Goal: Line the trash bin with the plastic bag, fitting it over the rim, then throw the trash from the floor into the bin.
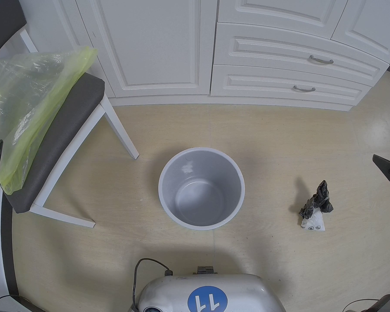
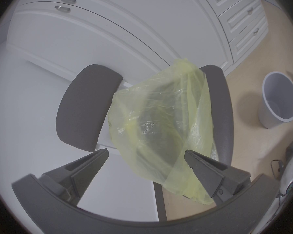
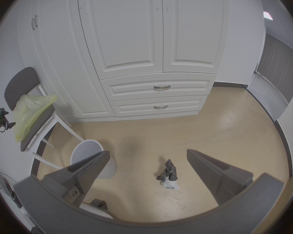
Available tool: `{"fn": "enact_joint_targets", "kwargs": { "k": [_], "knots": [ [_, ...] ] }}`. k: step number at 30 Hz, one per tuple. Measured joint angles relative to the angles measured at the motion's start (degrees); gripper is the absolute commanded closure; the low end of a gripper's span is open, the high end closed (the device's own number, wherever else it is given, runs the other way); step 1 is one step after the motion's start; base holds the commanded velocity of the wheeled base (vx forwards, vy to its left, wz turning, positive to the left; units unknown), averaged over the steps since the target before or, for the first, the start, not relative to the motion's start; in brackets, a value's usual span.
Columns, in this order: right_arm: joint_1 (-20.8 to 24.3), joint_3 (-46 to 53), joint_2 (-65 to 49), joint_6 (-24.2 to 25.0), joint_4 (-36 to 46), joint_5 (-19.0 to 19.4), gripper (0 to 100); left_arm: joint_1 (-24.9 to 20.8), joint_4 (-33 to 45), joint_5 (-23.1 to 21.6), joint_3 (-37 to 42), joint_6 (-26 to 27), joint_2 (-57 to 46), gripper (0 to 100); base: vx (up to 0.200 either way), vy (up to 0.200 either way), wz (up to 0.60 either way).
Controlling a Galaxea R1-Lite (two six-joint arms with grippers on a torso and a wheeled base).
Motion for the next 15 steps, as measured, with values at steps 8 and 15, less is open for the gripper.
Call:
{"fn": "enact_joint_targets", "kwargs": {
  "k": [8, 15],
  "knots": [
    [-0.1, -0.1, -0.1, 0.0, 0.0, 0.4, 0, -8.9, 0.4, -0.6, -1.0, -0.2, -0.1, 0, 0.0, 0.0, 0.0],
    [-0.1, -0.1, 0.1, 0.0, 0.0, 0.5, 0, -14.8, 0.0, -0.7, -1.3, -0.2, 3.1, 0, 0.0, 0.0, 0.0]
  ]
}}
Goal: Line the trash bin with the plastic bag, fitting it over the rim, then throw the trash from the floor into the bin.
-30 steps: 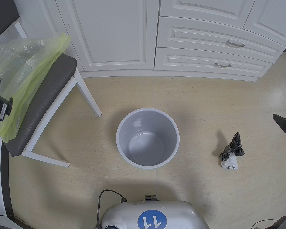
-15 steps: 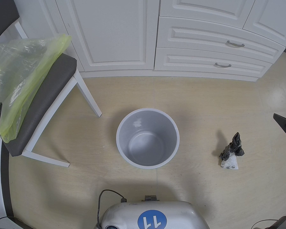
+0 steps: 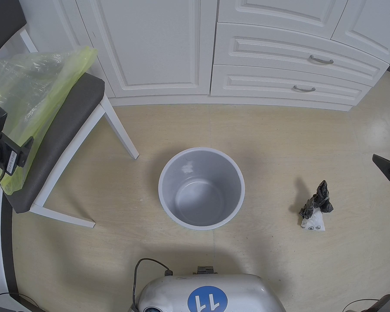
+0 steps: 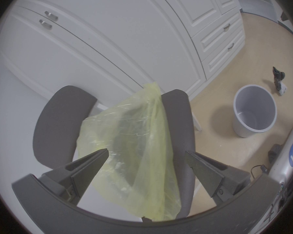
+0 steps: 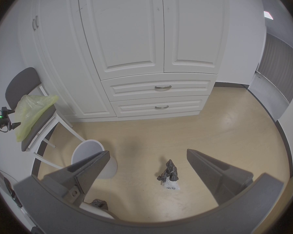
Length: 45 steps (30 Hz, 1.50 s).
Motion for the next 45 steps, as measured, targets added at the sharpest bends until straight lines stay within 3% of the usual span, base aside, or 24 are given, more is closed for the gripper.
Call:
{"fn": "enact_joint_targets", "kwargs": {
  "k": [7, 17, 21, 45],
  "knots": [
    [0.0, 0.0, 0.1, 0.0, 0.0, 0.1, 0, -3.8, 0.4, -0.2, 0.4, -1.0, 3.5, 0, 0.0, 0.0, 0.0],
    [0.0, 0.1, 0.2, 0.0, 0.0, 0.8, 0, -11.6, -0.3, -0.3, 0.8, -7.8, 8.4, 0, 0.0, 0.0, 0.0],
    [0.0, 0.2, 0.3, 0.0, 0.0, 0.9, 0, -12.4, -0.3, -0.3, 0.9, -8.4, 10.4, 0, 0.0, 0.0, 0.0],
    [0.0, 0.3, 1.4, 0.0, 0.0, 1.0, 0, 4.8, -1.1, -0.1, -3.1, -8.2, 14.5, 0, 0.0, 0.0, 0.0]
  ]
}}
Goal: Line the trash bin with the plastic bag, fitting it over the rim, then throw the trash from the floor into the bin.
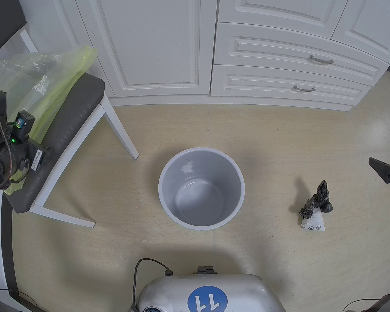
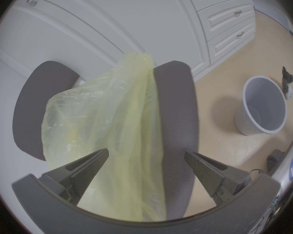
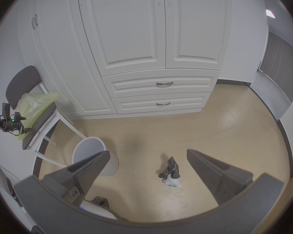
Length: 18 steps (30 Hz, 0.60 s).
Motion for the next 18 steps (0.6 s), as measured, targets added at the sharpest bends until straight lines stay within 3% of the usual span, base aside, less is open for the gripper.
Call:
{"fn": "enact_joint_targets", "kwargs": {
  "k": [8, 18],
  "knots": [
    [-0.9, 0.0, 0.5, 0.0, 0.0, 0.4, 0, 4.9, 0.0, -0.4, -2.9, 0.0, 0.1, 0, 0.0, 0.0, 0.0],
    [-4.1, -0.3, 0.6, 0.0, -0.1, 4.4, 0, 8.1, 0.3, -1.2, -6.0, -0.2, 0.6, 0, 0.0, 0.0, 0.0]
  ]
}}
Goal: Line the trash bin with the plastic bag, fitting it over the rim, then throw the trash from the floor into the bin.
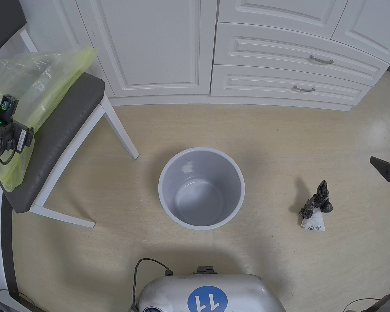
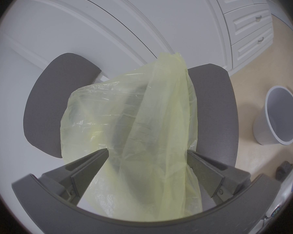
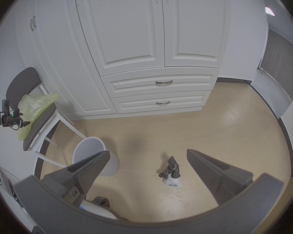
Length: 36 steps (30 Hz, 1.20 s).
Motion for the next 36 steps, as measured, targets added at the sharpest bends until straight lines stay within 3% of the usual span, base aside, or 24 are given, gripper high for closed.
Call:
{"fn": "enact_joint_targets", "kwargs": {
  "k": [9, 19, 36],
  "knots": [
    [-0.7, -0.1, 0.0, 0.0, 0.0, 0.4, 0, -0.7, 0.0, 0.0, -0.8, 0.0, 0.0, 0, 0.0, 0.0, 0.0],
    [-0.7, 0.0, 0.0, 0.0, 0.0, 0.4, 0, -5.3, -0.4, 0.5, -1.6, 0.0, 1.3, 0, 0.0, 0.0, 0.0],
    [-0.9, -0.1, 0.5, 0.0, 0.0, 0.4, 0, -5.3, -4.8, 3.4, -6.4, 3.4, 7.2, 0, 0.0, 0.0, 0.0]
  ]
}}
